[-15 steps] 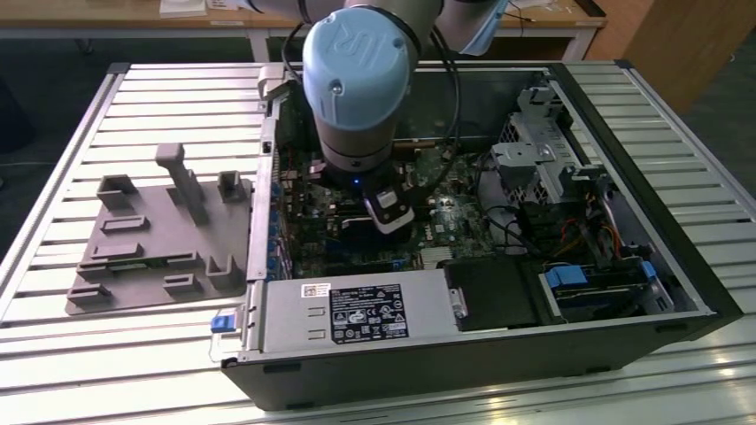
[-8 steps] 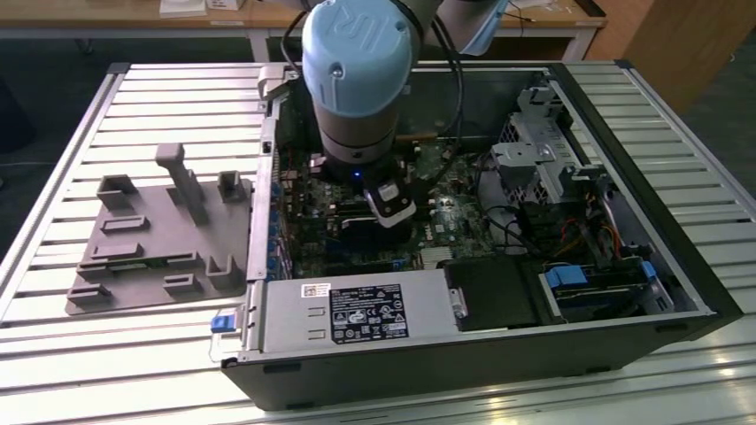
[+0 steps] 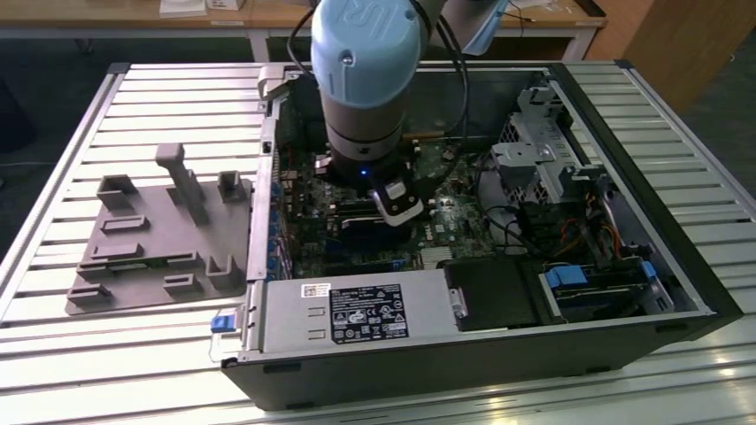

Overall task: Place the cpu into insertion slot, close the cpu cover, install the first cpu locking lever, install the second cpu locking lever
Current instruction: 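Install the second cpu locking lever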

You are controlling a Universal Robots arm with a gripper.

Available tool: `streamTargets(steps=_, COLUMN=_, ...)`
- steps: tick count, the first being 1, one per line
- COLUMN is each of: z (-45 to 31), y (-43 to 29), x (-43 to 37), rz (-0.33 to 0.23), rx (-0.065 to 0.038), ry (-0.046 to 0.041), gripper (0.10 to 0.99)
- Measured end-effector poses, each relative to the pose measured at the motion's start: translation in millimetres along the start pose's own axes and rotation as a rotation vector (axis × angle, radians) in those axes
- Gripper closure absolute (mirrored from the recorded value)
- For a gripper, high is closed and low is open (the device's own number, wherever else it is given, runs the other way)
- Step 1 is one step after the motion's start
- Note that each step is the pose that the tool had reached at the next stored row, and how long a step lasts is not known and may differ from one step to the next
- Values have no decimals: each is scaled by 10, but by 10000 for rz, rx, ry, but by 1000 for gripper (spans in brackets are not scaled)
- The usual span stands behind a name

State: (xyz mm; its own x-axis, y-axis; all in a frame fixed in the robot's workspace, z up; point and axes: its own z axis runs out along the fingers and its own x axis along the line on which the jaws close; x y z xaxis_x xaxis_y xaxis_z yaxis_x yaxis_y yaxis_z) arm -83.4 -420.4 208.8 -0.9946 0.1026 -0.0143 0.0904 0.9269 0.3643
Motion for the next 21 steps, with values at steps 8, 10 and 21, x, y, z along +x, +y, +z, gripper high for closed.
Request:
streamTargets(steps=8, z=13, y=23, x=-253, rz=4, rx=8, ry=11, gripper=984)
streamTargets(steps=10, z=16, y=29, x=-291, rz=3, rx=27, ry=9, gripper=984)
streamTargets(steps=21, z=73, y=174, x=-323, rz=-18, rx=451, ry=-30, gripper=984)
